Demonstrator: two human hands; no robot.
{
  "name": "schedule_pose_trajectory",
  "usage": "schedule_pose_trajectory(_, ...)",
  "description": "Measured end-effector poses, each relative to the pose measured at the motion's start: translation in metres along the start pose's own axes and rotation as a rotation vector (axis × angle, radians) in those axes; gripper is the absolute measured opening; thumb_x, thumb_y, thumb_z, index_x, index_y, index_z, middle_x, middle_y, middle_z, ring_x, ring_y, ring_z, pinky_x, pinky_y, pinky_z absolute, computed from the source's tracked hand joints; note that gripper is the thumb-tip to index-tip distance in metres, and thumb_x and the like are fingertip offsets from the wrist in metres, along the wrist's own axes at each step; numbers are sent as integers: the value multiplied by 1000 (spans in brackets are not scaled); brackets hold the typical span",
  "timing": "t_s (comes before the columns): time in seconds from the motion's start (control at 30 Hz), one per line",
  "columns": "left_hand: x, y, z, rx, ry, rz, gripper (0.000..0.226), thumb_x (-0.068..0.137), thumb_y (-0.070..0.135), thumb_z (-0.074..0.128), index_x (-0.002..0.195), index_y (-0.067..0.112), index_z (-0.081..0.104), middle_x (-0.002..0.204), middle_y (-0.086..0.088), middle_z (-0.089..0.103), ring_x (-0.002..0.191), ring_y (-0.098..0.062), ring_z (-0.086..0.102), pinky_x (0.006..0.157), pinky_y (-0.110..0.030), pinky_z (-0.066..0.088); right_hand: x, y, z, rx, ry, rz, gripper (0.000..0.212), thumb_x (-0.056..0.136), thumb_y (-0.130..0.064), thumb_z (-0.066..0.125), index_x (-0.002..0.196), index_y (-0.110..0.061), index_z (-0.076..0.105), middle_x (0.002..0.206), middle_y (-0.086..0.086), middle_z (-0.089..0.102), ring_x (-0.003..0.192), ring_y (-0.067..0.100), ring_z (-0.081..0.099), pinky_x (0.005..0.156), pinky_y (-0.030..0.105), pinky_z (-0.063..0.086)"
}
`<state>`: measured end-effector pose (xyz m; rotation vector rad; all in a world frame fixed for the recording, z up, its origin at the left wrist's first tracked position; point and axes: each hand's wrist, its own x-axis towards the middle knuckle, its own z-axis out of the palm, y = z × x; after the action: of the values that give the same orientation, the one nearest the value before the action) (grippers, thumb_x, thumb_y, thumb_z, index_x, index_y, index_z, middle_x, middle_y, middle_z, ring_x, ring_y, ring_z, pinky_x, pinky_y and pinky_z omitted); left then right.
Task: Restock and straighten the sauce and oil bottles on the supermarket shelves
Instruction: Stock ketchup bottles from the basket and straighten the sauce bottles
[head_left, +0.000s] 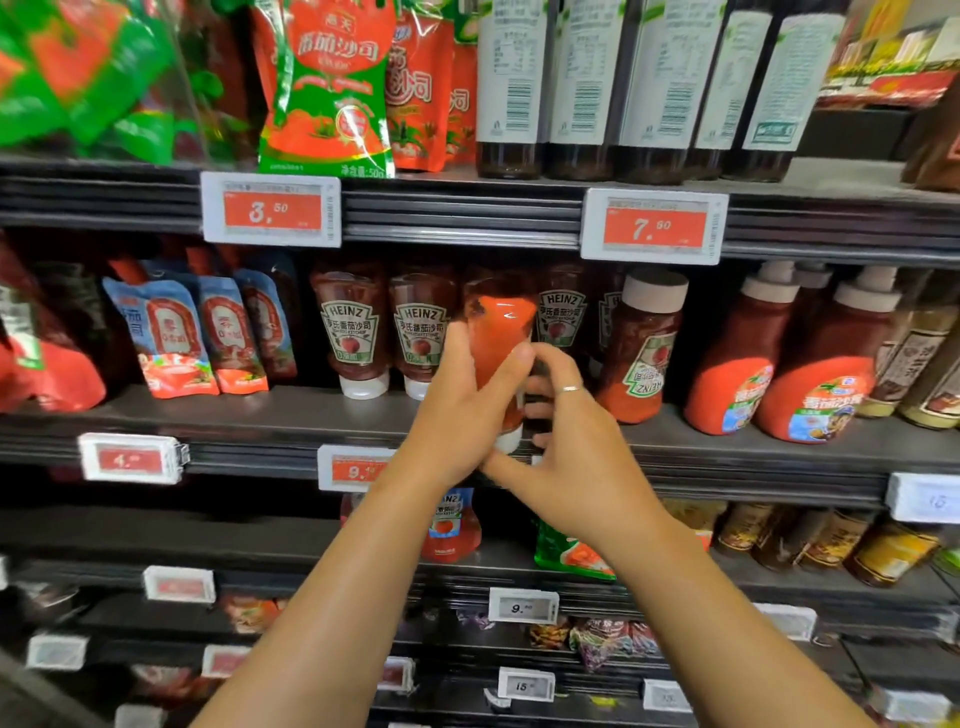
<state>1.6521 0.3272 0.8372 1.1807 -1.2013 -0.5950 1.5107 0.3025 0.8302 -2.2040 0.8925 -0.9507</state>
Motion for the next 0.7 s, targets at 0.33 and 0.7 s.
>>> schedule_pose_trajectory(0.33, -1, -4, 26, -60, -84, -10, 34, 87, 17, 58, 109, 38, 45, 102, 13, 67, 102, 2, 66, 84, -17, 52, 16, 42, -40, 271, -84, 70, 54, 86, -1, 76, 125, -30, 54, 115, -9, 71, 103, 4, 71, 89, 21, 57)
schedule_pose_trajectory(0.7, 0, -15, 41, 91, 80, -9, 35, 88, 27, 79, 111, 37, 55, 110, 21, 63, 104, 23, 56, 74, -2, 47, 28, 38, -52, 350, 4, 101, 42, 80, -21, 70, 116, -26, 49, 105, -4, 76, 100, 13, 73, 94, 46, 58)
